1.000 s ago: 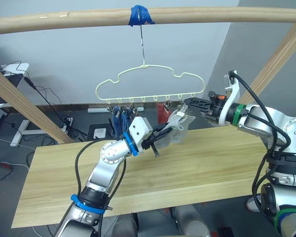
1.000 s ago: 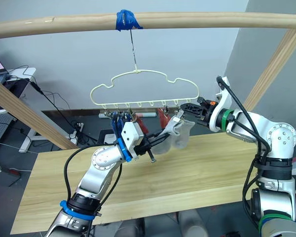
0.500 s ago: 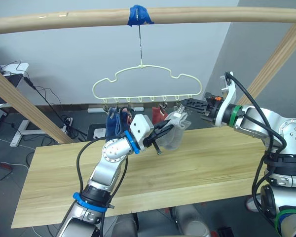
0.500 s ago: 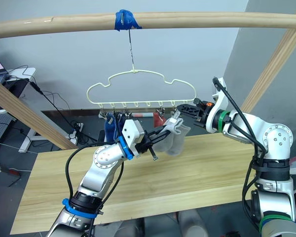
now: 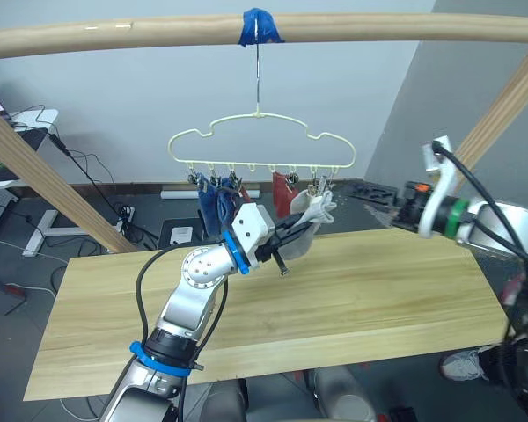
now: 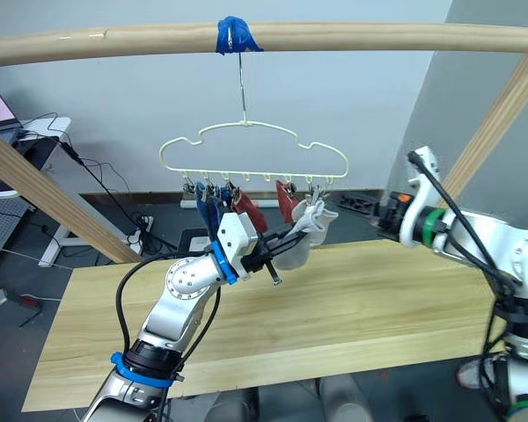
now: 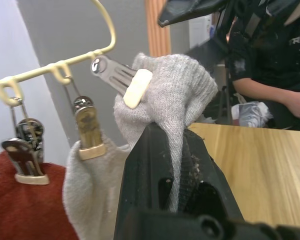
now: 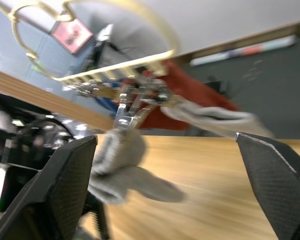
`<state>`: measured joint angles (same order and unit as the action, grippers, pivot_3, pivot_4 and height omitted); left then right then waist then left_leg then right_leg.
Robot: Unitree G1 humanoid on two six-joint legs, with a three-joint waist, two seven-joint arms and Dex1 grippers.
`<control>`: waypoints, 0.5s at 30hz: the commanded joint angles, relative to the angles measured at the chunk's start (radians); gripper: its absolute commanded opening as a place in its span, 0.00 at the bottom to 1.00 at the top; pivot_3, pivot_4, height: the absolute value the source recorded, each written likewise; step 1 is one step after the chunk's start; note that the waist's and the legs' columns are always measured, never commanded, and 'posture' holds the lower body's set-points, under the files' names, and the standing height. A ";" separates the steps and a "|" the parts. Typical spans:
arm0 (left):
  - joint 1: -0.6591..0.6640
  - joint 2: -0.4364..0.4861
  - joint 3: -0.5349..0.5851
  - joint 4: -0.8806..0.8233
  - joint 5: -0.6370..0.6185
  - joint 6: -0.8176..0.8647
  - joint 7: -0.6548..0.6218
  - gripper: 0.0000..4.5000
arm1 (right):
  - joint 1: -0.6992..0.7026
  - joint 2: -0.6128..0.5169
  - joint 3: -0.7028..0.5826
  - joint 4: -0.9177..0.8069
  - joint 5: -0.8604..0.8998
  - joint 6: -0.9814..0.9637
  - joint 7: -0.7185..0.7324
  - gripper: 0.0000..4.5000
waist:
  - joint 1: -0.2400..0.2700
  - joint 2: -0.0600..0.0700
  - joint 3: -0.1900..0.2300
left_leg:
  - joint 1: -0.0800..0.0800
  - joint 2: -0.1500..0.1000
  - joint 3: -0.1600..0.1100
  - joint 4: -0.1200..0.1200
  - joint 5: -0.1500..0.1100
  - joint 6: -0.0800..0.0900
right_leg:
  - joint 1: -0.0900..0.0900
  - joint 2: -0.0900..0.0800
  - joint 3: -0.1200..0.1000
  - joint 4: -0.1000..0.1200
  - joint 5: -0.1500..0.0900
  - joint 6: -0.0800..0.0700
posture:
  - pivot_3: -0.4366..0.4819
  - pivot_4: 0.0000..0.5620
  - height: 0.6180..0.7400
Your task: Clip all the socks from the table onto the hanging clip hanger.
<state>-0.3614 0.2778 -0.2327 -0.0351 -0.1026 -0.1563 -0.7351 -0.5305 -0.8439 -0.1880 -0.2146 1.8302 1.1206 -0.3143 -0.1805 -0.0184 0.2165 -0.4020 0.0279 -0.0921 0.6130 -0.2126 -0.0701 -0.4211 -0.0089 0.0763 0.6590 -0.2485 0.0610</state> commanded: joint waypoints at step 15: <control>0.163 0.223 0.258 -0.186 -0.320 0.435 -0.081 0.99 | 0.431 -0.020 0.017 -0.365 -1.051 -0.575 0.767 1.00 | -0.016 -0.001 0.000 | 0.003 0.002 0.009 0.000 0.000 0.000 | 0.000 0.000 0.005 0.001 0.000 0.001 | 0.25 0.32 1.00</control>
<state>-0.2056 0.4911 -0.0185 -0.1627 -0.3795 0.2554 -0.8173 -0.0957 -0.8732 -0.1541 -0.5447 0.8124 0.5944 0.4321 -0.1961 -0.0192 0.2168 -0.3986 0.0303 -0.0824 0.6131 -0.2127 -0.0704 -0.4215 -0.0088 0.0813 0.6600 -0.2484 0.0617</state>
